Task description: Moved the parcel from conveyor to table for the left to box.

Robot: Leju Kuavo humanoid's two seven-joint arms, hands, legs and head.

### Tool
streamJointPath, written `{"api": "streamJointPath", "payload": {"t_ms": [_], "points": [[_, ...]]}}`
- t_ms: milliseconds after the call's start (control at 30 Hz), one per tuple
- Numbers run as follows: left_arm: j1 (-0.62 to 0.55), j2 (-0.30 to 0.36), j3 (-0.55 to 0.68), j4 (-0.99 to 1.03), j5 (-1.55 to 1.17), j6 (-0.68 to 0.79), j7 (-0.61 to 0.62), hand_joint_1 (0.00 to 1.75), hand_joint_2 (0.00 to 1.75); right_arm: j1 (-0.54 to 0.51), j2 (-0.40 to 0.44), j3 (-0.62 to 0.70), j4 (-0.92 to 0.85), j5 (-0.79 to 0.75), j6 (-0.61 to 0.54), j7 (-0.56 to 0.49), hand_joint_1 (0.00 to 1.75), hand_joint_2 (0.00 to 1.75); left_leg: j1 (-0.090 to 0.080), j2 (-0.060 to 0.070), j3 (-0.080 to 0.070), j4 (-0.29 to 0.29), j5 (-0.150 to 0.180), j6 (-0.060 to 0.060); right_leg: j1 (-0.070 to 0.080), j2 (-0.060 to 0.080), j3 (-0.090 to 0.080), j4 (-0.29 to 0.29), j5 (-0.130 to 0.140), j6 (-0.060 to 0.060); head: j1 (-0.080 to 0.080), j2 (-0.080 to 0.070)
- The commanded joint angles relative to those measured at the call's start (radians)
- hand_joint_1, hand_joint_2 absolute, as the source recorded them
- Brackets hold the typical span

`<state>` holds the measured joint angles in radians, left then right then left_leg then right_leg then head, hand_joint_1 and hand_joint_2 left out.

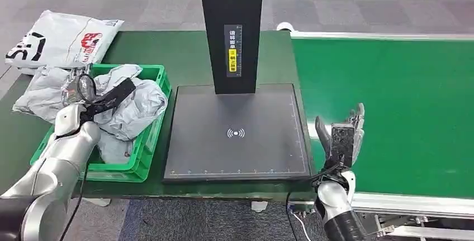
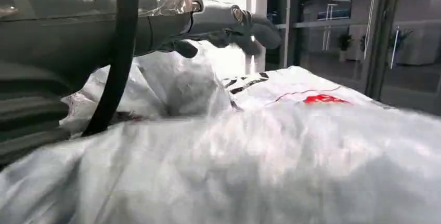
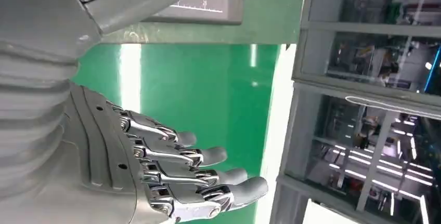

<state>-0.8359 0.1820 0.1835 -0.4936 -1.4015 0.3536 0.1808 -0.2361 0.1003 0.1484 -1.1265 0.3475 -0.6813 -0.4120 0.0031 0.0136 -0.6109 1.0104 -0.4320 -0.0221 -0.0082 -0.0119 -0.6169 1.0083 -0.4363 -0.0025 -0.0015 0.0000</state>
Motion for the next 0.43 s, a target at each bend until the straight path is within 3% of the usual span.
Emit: {"api": "streamJointPath", "payload": {"t_ms": [33, 200, 267, 333, 433], "points": [[-0.053, -0.028, -0.026, 0.061, 0.005, 0.003, -0.001, 0.0, 1.75, -0.008, -0.013, -0.041, -0.001, 0.0, 0.007, 0.006, 0.0, 1.75, 0.001, -0.005, 0.0, 0.0, 0.0, 0.0, 0.001, -0.003, 0.002, -0.001, -0.001, 0.0, 0.0, 0.0], [-0.053, -0.028, -0.026, 0.061, 0.005, 0.003, -0.001, 0.0, 1.75, -0.008, -0.013, -0.041, -0.001, 0.0, 0.007, 0.006, 0.0, 1.75, 0.001, -0.004, 0.001, 0.0, 0.0, 0.001, 0.001, -0.002, 0.002, -0.001, -0.001, 0.0, 0.0, 0.0], [-0.051, -0.041, 0.018, 0.046, 0.08, 0.042, -0.053, 0.0, 1.75, -0.006, -0.013, -0.045, 0.0, 0.002, 0.009, 0.006, 0.0, 1.75, 0.002, -0.006, 0.005, -0.002, 0.0, 0.001, 0.002, -0.002, 0.007, -0.004, -0.001, 0.001, 0.0, 0.0], [-0.051, -0.021, -0.026, 0.024, 0.017, 0.223, -0.004, 0.0, 1.75, -0.002, -0.013, -0.045, 0.0, 0.011, 0.014, 0.004, 0.0, 1.75, 0.002, -0.006, 0.002, -0.001, 0.0, 0.001, 0.001, -0.003, 0.005, -0.003, -0.001, 0.001, 0.0, 0.0], [-0.025, -0.017, 0.007, -0.078, 0.066, 0.345, -0.072, 0.0, 1.75, -0.005, -0.005, -0.041, 0.009, 0.016, 0.014, -0.002, 0.0, 1.75, 0.001, -0.003, 0.0, 0.0, 0.0, 0.0, 0.001, -0.002, 0.001, -0.001, 0.0, 0.0, 0.0, 0.0]]}}
